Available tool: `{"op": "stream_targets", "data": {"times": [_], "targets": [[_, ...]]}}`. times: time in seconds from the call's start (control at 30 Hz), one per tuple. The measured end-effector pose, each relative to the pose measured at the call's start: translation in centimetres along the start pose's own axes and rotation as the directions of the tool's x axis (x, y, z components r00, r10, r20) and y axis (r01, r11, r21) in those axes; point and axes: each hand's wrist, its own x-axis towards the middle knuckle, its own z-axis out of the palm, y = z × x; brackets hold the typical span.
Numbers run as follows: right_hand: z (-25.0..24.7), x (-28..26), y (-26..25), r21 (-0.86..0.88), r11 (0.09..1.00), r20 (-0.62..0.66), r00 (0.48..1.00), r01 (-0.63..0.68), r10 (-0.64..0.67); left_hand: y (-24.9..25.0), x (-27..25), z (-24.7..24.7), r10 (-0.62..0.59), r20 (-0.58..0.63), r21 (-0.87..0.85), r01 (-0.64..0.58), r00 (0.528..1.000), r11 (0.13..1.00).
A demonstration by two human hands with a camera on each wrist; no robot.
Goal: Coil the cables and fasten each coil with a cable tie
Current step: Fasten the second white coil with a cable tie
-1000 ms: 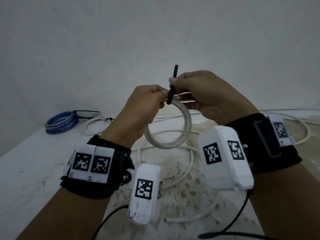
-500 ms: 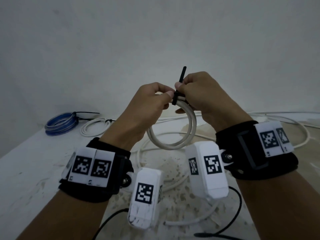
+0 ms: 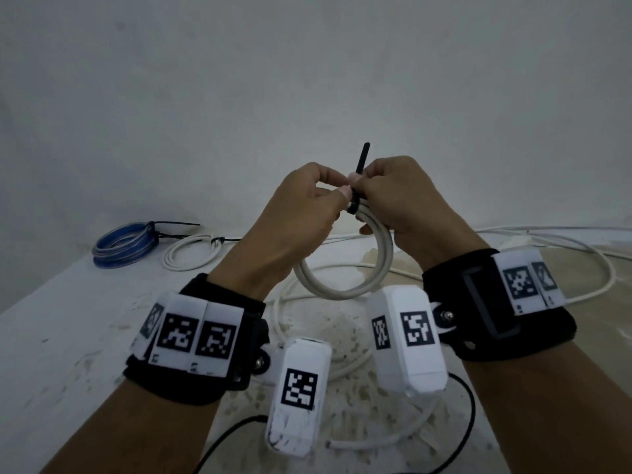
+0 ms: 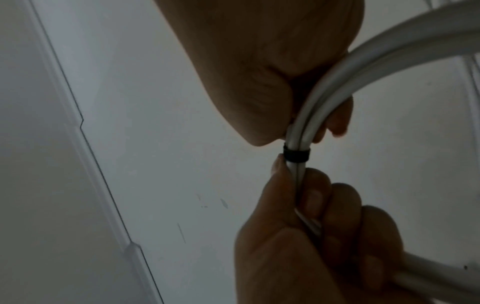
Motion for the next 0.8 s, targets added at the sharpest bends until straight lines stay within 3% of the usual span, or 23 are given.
{"op": "stream_targets", "data": {"times": [0.17, 0.27, 0.43, 0.63, 0.8], "targets": [[-0.5, 0.2, -0.7, -0.159, 0.956, -0.018, 0.967, 0.247, -0.253, 0.4, 0.0, -0.2, -0.106, 0.007, -0.086, 0.106, 0.994, 0.991], [-0.8, 0.3, -0.9, -0.243, 0.913, -0.009, 0.94, 0.328, -0.34, 0.4, -0.2, 0.0, -0.122, 0.024, -0.103, 0.124, 0.992, 0.987], [-1.4, 0.6, -0.6, -0.18, 0.939, 0.003, 0.955, 0.292, -0.297, 0.5, -0.4, 0.2, -0.102, 0.096, -0.146, 0.115, 0.99, 0.983], [-1.4, 0.1, -1.7, -0.031, 0.941, 0.035, 0.941, 0.337, -0.336, 0.8, -0.5, -0.9, -0.085, 0.16, -0.221, 0.12, 0.983, 0.968], [-0.9, 0.1, -1.8, -0.101, 0.907, 0.0, 0.911, 0.41, -0.412, 0.8, -0.5, -0.9, -0.1, 0.165, -0.273, 0.143, 0.981, 0.951]]}}
